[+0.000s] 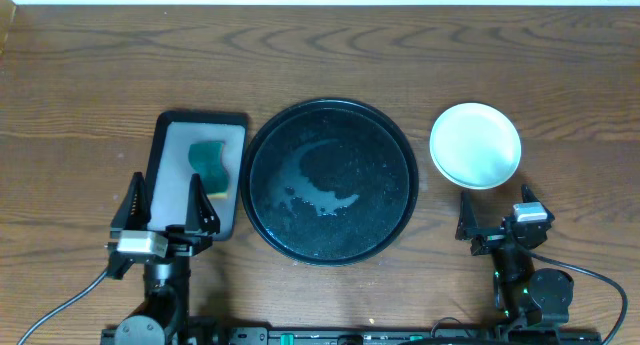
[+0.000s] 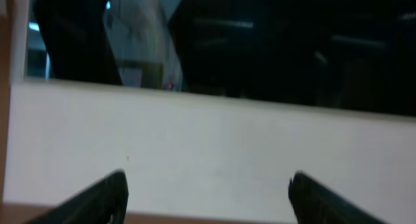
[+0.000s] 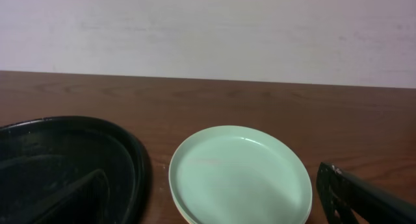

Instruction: Clean dirty plates on tray and stack at the side

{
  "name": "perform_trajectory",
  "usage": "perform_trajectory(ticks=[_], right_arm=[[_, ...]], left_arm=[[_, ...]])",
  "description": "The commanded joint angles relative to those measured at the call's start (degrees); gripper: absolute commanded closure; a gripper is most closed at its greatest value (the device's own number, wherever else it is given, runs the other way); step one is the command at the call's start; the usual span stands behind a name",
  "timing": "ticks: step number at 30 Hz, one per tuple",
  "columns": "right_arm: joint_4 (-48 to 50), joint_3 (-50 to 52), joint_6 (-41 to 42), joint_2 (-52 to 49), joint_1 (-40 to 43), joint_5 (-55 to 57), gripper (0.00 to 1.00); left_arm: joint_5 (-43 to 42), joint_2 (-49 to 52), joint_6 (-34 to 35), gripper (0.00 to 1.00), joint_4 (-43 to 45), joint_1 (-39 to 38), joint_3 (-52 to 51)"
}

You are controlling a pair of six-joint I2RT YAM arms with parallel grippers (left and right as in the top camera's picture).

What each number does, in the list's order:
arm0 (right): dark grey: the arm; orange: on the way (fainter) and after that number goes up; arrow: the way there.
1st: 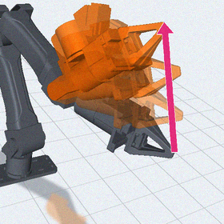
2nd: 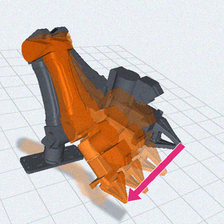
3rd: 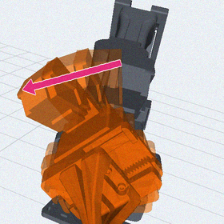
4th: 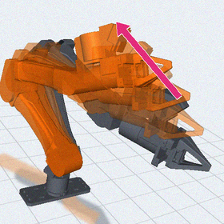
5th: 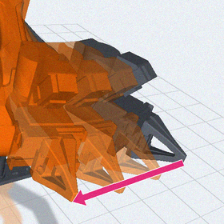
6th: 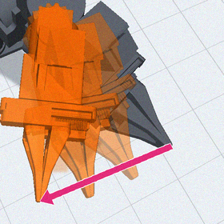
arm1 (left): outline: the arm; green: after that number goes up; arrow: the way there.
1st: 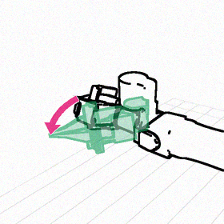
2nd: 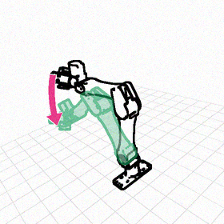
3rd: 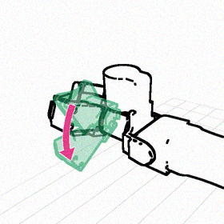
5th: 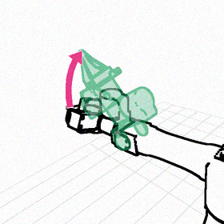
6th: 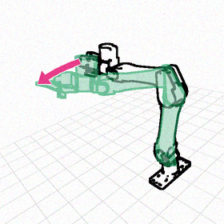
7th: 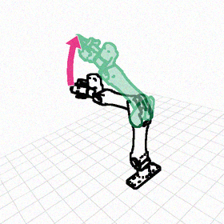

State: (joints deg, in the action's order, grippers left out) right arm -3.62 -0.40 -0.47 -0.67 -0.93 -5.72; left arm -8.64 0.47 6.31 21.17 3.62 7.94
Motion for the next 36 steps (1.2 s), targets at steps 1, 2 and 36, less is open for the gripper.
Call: perform_trajectory(ticks=[1,2,36], right_arm=[[-0.3,0.1,-0.5,0.4,0.3,0.1,0.01],[-0.3,0.1,-0.5,0.4,0.3,0.1,0.01],[-0.3,0.1,-0.5,0.4,0.3,0.1,0.01]], left_arm=[[0.3,-0.3,1.5,0.20,2.1,-0.2,-3.9],[0.3,-0.3,1.5,0.20,1.8,-0.2,-4.6],[6.7,-0.4,-4.6,0.20,-25.2,-0.2,-7.7]])
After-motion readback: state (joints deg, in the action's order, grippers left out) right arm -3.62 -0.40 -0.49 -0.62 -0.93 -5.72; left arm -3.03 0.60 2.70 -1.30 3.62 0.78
